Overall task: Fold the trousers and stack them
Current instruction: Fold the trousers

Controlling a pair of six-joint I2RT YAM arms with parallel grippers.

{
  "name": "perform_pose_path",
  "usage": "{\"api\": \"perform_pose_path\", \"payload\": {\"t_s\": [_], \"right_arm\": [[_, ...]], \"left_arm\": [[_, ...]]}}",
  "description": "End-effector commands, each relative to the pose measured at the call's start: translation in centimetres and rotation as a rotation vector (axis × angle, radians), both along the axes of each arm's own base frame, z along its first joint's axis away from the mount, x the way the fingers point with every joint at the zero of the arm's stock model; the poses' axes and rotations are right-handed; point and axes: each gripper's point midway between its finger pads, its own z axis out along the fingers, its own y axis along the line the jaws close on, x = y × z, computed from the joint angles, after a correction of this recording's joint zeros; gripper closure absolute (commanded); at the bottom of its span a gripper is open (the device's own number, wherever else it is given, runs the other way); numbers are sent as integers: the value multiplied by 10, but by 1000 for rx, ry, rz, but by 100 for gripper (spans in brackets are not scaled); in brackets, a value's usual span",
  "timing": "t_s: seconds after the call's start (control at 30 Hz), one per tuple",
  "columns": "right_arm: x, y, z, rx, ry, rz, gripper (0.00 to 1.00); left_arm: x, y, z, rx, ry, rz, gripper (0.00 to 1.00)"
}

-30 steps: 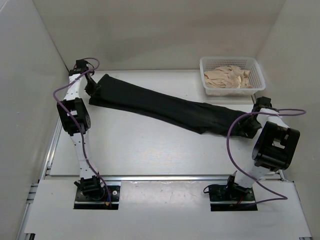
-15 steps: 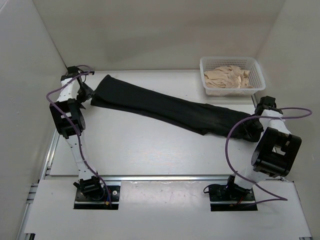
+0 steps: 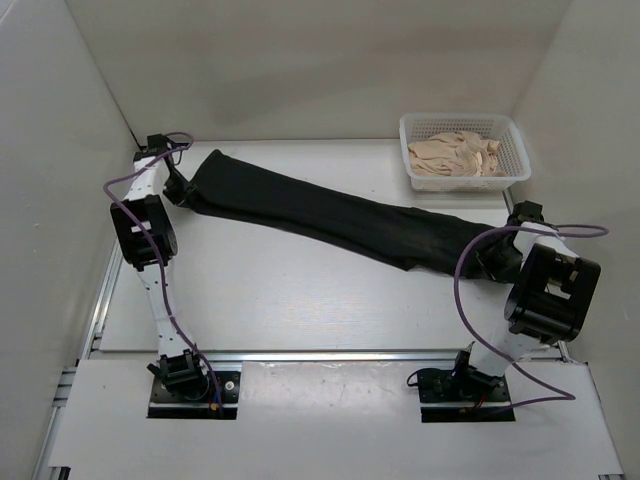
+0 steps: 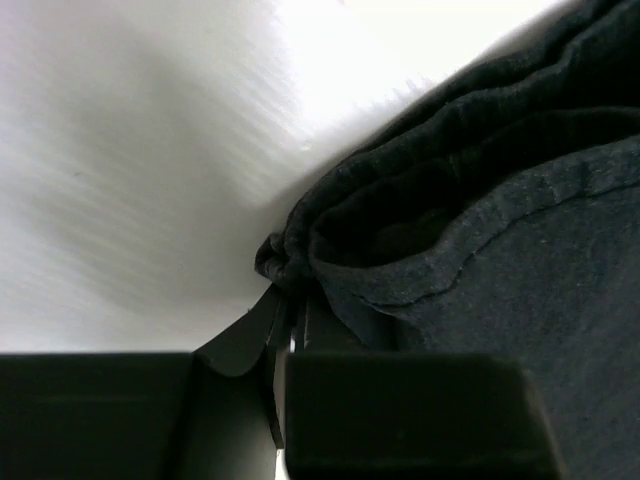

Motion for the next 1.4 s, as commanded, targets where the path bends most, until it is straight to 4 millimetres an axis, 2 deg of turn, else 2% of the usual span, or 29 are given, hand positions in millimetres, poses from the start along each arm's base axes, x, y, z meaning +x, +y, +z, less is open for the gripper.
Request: {"api": "perform_pose_path", "payload": {"t_s": [0.0,0.03,0.2,0.23,0.27,0.3,0.33,0.37,0.43,0.47,0.5,0.53,0.57,0.6,0.63,0.67,0.7,0.73,0.77,0.83,0.93,0.97,1.0,1.07,1.1,1.13,1.23,1.33,1.37], "right_arm": [[28,-11,17,-22,-78,2,92],[35,-15,23,-40,-95,-1,99],[54,-27,71,-101,-193,-9,99],[55,-29,80,-114,-203,-13,99],[55,-29,88,-116,-218,-21,99],[50,-29,86,-116,-193,-24,99],[48,-28,94,-123,-210,-25,99],[44,-31,97,-146,-203,-34,99],[32,-31,98,-165,-188,-42,99],[21,-29,88,-165,-160,-45,99],[14,-26,84,-159,-141,-44,99],[7,-26,81,-167,-131,-47,99],[-5,-21,66,-152,-88,-45,99],[-11,-19,60,-144,-68,-43,99],[-14,-18,54,-141,-59,-43,99],[-22,-12,44,-119,-32,-38,97],[-23,-12,42,-118,-30,-38,93],[-24,-12,39,-115,-21,-37,90],[-26,-11,37,-112,-13,-37,88],[-26,-9,37,-104,-16,-34,87],[-18,-12,43,-116,-42,-27,86],[-18,-12,43,-116,-42,-27,86],[-16,-13,46,-119,-51,-27,86],[-16,-12,43,-108,-46,-24,86],[-13,-11,44,-103,-59,-22,86],[-13,-11,44,-103,-59,-22,86],[-12,-9,42,-90,-54,-19,86],[-12,-8,42,-82,-57,-16,86],[-12,-8,42,-82,-57,-16,86]], "left_arm": [[14,-7,10,-20,-46,-18,90],[18,-4,26,-2,-79,-14,90],[18,18,85,70,-179,55,90],[13,29,90,73,-182,78,90],[10,34,107,80,-210,87,90],[6,37,112,78,-216,105,90],[-4,45,109,77,-199,123,90],[-11,48,120,81,-212,132,90],[-26,55,119,97,-189,157,90],[-45,61,102,108,-129,179,90],[-54,60,106,117,-125,183,90],[-64,62,101,116,-100,185,90],[-81,59,82,113,-38,188,90],[-86,57,78,111,-28,187,88],[-94,59,70,109,-3,185,80],[-105,55,57,98,39,183,66],[-109,54,60,100,35,183,39],[-112,53,60,99,38,183,5],[-111,53,64,101,29,183,3],[-114,61,77,132,7,194,7],[-109,65,91,157,-26,183,80],[-109,65,91,160,-25,174,90],[-105,67,97,169,-40,164,90],[-99,63,88,134,-35,150,83],[-94,63,87,131,-44,120,66],[-88,56,76,84,-35,88,54],[-81,44,53,33,-6,50,49],[-68,33,50,78,-13,9,49],[-69,33,41,72,7,8,42]]}}
